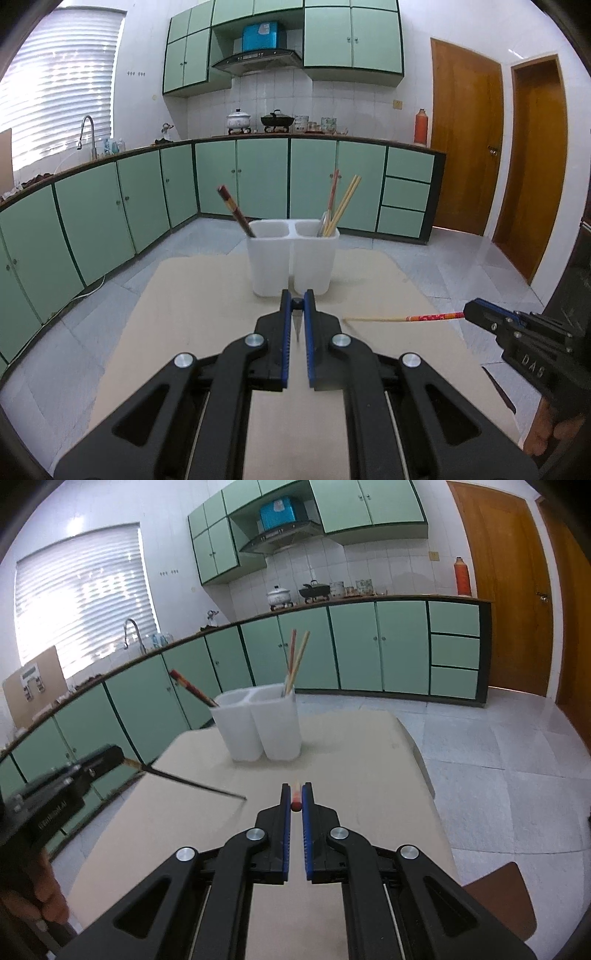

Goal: Organize utensils
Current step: 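Lift both chopsticks and carry them above the white holder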

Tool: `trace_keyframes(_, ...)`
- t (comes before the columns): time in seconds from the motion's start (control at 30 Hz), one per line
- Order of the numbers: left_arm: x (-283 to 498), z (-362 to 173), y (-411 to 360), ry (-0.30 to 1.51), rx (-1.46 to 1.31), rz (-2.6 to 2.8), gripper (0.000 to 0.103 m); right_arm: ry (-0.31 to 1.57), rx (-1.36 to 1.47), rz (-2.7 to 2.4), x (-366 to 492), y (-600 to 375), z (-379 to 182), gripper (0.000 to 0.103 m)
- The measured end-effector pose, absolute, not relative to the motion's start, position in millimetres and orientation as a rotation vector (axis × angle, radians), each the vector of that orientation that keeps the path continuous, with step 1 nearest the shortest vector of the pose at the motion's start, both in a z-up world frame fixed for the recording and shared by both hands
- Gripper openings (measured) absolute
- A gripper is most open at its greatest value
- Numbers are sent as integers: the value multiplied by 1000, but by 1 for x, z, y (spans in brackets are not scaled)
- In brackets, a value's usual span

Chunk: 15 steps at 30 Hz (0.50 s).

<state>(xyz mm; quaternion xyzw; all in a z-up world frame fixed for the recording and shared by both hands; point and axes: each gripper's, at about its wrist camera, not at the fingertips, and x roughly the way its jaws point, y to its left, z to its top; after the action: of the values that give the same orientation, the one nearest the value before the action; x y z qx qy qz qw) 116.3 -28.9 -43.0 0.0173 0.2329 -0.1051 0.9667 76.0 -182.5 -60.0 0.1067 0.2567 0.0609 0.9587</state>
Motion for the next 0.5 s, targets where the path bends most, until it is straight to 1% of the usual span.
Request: trace_keyframes(0.5, 139, -20, -33, 455, 19, -234, 6, 511, 160, 199, 120, -180, -10, 6)
